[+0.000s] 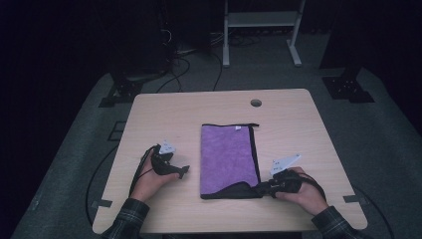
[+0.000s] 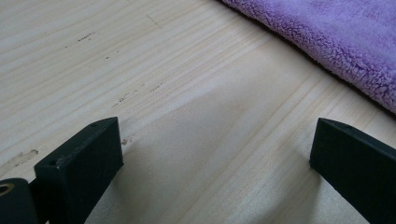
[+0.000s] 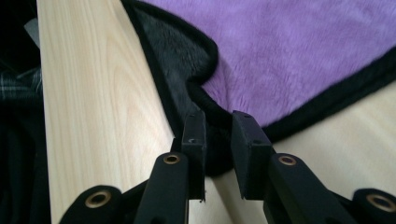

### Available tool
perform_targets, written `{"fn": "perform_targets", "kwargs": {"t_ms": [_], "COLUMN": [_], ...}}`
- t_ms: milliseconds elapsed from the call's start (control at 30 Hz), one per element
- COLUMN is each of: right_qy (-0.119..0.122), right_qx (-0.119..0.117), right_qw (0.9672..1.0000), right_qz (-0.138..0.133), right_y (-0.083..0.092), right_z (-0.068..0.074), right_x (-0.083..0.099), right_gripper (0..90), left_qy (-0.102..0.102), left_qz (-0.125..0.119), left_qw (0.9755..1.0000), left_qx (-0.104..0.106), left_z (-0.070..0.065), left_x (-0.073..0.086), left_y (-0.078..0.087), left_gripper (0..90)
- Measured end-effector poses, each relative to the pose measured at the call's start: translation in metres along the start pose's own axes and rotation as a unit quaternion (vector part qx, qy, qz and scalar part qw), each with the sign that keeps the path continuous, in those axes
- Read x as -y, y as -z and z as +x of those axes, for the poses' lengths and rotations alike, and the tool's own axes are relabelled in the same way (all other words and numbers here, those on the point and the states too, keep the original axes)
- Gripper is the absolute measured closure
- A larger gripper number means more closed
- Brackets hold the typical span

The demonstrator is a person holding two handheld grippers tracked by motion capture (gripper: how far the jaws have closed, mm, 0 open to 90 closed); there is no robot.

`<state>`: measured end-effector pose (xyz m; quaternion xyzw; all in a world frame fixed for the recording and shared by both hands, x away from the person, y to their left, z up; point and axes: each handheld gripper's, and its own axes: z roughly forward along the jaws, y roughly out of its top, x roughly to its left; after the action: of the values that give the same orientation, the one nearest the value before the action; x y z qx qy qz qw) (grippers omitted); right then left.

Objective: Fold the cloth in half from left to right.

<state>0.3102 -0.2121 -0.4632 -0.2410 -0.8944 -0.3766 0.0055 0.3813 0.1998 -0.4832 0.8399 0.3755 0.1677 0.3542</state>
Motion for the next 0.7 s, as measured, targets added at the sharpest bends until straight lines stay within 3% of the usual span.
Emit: {"fn": "perform_targets", "kwargs": {"t_ms": [67,200,367,533,700], "right_qy": [0.0,-0.007,-0.011,-0.029,-0.036], "right_qx": [-0.001,-0.002,0.013,0.061,0.098], "right_qw": [1.0,0.9992,0.9982,0.9951,0.991], "right_qz": [-0.003,-0.039,-0.057,-0.072,-0.084], "right_y": [0.003,0.019,0.031,0.03,0.028], "right_z": [0.001,0.002,-0.001,-0.016,-0.034], "right_x": [0.004,0.004,0.008,0.008,0.001], "right_gripper": [73.4,72.7,70.6,55.7,49.5], "left_qy": [0.0,-0.001,-0.001,0.002,0.007], "left_qz": [0.0,0.0,0.0,-0.009,-0.011], "left_qw": [1.0,1.0,1.0,1.0,0.9999], "left_qx": [0.0,-0.001,-0.001,-0.002,-0.006], "left_z": [0.0,0.0,0.0,0.0,0.0], "left_x": [0.0,0.0,0.0,-0.001,-0.003], "left_y": [0.0,0.0,0.0,0.002,0.003], "left_gripper": [1.4,1.4,1.4,10.8,22.4]}}
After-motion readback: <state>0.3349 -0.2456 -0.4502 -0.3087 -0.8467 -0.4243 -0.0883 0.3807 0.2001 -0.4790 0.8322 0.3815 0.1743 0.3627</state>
